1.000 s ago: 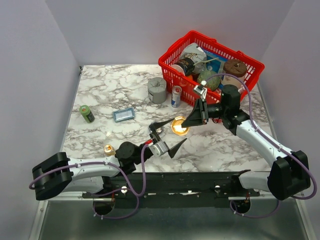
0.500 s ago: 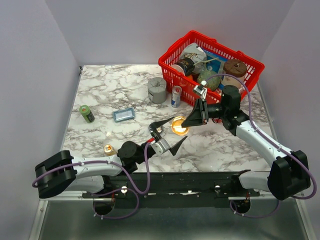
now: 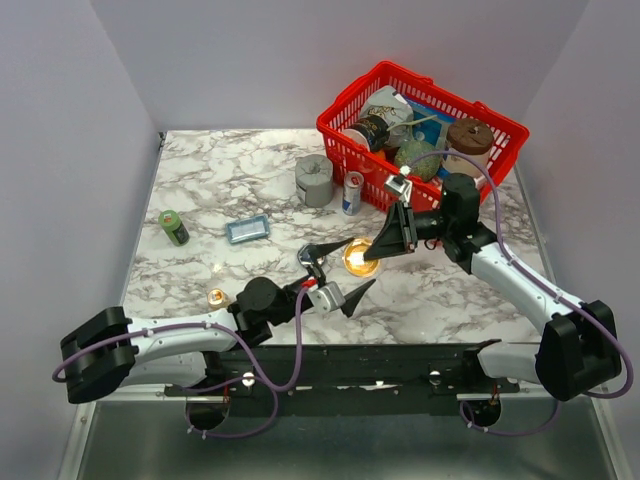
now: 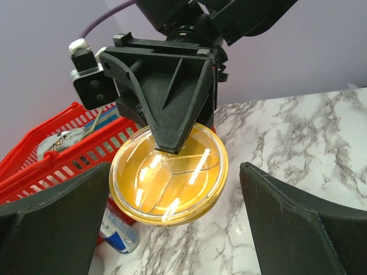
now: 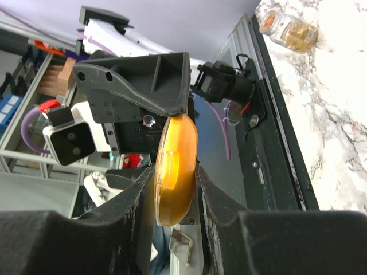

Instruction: Sort the pills into containers

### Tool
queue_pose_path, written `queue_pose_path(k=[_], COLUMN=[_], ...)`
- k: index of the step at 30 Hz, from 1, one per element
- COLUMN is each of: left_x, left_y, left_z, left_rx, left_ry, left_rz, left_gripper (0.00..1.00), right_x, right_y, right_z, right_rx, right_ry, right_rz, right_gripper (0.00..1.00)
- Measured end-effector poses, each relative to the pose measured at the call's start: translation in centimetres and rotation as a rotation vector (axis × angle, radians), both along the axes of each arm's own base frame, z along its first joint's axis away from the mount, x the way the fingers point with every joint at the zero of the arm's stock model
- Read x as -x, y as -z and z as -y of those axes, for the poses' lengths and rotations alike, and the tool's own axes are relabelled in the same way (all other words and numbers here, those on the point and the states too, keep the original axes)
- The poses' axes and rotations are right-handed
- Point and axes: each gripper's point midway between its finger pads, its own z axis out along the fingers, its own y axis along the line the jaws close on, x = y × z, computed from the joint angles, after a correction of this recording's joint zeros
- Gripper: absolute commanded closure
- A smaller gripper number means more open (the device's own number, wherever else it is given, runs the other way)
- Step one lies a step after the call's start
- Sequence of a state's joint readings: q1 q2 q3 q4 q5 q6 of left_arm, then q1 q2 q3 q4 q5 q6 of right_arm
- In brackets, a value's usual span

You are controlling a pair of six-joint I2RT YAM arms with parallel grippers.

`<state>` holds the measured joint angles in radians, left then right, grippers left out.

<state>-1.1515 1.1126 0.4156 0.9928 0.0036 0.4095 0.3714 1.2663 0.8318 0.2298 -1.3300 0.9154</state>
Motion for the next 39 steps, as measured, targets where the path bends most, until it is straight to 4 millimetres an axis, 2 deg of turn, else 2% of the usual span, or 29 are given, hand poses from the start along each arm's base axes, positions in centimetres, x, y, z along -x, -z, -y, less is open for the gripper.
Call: queue_pose_path(k=[8,15,18,19,22,25,29,30,32,33,35,39], left_x=[1.5,1.7,1.7,1.6,1.6,1.6,1.6,1.6,1.6,1.6,1.6,1.6], left_y=[0.4,0.9,1.0,1.0,0.8,0.8,0.8,0.8,0.8,1.0,1.3,1.8], left_z=[0.0,0.3,0.3,0.3,0.3,0.3,0.3,0.3,0.3,0.3,0.4,0.5], left_rx=[-0.076,-0.116,-0.123,-0.124,-0.134,-0.145,-0.147,-0.147,-0.150,-0.158,-0.177,-0.212], left_ry=[0.084,0.105,0.104,0.103,0.104,0.106,0.107,0.107,0.108,0.108,0.110,0.113], left_rz=[0.011,0.007,0.010,0.011,0.009,0.007,0.005,0.004,0.000,-0.006,-0.025,-0.063], left_gripper=[0.02,0.08,0.16,0.27,0.47,0.49,0.50,0.50,0.51,0.51,0.51,0.51], right_x=[1.6,2.1,2.2,2.2,2.3,2.3,2.3,2.3,2.3,2.3,2.2,1.4], right_y=[0.6,0.8,0.9,0.9,0.8,0.8,0.7,0.7,0.6,0.5,0.1,-1.5], right_z=[-0.5,-0.5,-0.4,-0.4,-0.4,-0.4,-0.4,-0.4,-0.4,-0.5,-0.5,-0.8], right_rx=[0.008,0.011,0.011,0.011,0.009,0.009,0.007,0.007,0.007,0.007,0.010,0.017], right_ry=[-0.064,-0.086,-0.090,-0.093,-0.098,-0.100,-0.103,-0.102,-0.103,-0.104,-0.107,-0.084], right_rz=[0.015,0.008,0.008,0.006,0.007,0.006,0.008,0.009,0.014,0.020,0.035,0.125], right_gripper=[0.74,0.74,0.73,0.74,0.73,0.71,0.64,0.53,0.41,0.27,0.14,0.05])
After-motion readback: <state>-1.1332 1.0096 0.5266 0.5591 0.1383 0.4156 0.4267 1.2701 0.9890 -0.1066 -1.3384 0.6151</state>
